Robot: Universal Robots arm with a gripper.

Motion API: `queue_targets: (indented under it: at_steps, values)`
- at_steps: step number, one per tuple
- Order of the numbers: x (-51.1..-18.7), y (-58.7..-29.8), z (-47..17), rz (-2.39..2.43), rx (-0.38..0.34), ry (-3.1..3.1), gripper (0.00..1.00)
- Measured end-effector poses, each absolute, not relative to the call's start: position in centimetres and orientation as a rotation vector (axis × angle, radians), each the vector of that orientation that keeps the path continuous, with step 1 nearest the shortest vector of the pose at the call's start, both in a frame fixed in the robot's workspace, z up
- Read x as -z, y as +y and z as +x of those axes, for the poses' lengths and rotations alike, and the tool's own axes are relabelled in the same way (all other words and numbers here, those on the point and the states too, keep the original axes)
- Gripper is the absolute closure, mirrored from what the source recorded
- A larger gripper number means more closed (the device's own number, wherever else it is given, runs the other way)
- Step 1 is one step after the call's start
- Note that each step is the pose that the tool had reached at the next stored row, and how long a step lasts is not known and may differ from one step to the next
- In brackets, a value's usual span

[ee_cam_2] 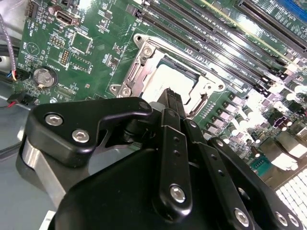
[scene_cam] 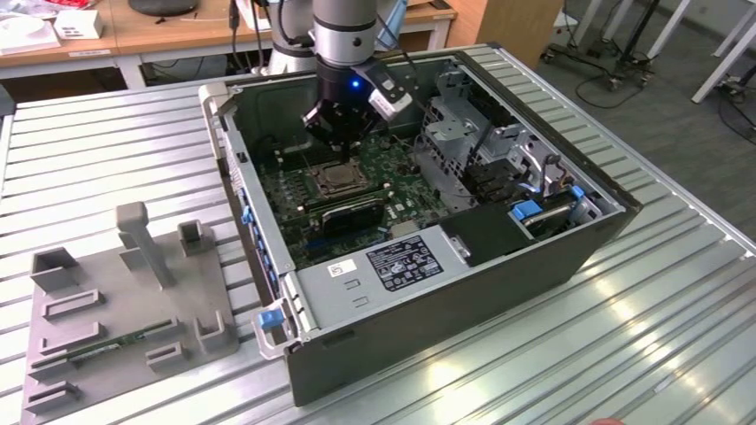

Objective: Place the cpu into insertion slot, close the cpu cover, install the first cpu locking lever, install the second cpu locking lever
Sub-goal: 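Install the first cpu locking lever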

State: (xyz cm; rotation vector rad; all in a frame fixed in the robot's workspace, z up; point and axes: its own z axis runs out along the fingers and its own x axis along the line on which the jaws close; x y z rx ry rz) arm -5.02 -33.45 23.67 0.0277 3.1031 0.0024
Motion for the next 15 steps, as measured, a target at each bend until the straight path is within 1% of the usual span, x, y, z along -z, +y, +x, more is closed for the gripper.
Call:
queue_targets:
  at_steps: [15]
  values:
    - [-24.21, -33.45, -5.02, 0.028, 0.000, 3.103, 0.89]
